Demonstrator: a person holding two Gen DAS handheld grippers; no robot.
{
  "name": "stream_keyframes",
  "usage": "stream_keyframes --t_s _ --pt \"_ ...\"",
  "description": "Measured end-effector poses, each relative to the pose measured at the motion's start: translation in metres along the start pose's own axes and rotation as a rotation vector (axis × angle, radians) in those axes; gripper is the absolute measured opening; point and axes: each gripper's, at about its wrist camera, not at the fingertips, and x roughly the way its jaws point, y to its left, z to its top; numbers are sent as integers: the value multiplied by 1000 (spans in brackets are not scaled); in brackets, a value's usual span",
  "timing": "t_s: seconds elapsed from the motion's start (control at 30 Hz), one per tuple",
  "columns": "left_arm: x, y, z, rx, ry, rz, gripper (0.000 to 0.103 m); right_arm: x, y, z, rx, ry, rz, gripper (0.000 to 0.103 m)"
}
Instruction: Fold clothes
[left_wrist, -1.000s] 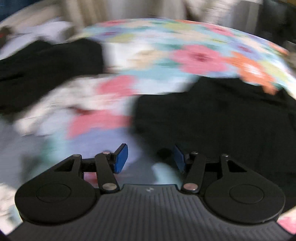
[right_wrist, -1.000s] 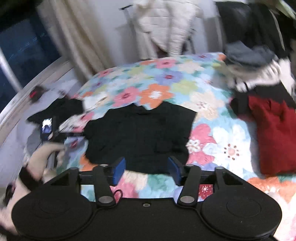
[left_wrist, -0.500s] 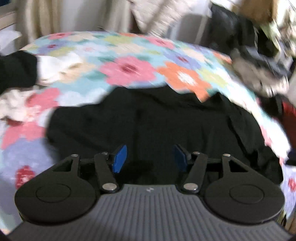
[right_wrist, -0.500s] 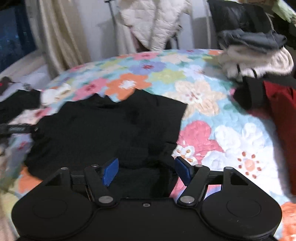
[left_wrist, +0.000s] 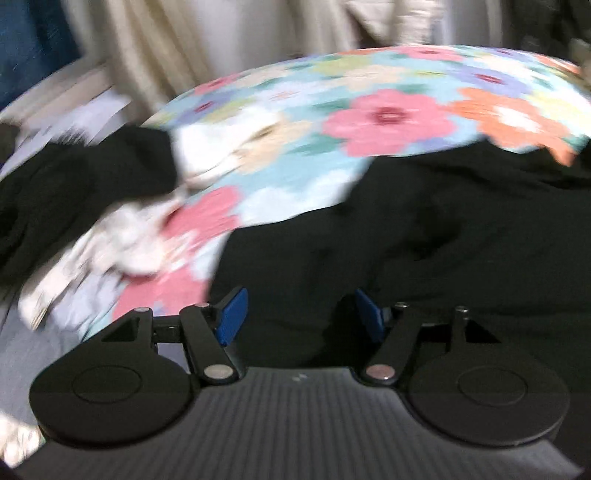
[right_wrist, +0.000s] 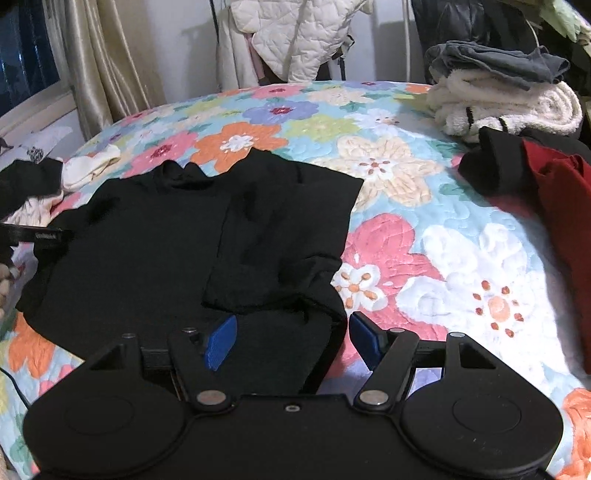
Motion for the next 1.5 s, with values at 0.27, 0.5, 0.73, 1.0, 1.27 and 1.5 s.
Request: stream_keyframes --t_s 0.27,0.5,0.73,1.0,1.27,1.5 --pt "12 83 -5 -470 54 -171 65 -3 7 -2 -29 5 -9 72" --pt "25 97 -25 -713 30 -282 79 4 8 -3 -37 34 -15 72" --pt "5 72 -6 -500 -155 -353 6 6 6 -3 -35 36 -16 72" --pt "-42 -33 12 50 -194 -487 16 7 8 -3 -47 38 -21 72" --pt "-32 -23 13 -57 -57 -507 52 4 8 -3 -53 31 -24 72" --pt "-23 4 6 -155 -37 -410 73 8 10 -3 -68 36 -22 72"
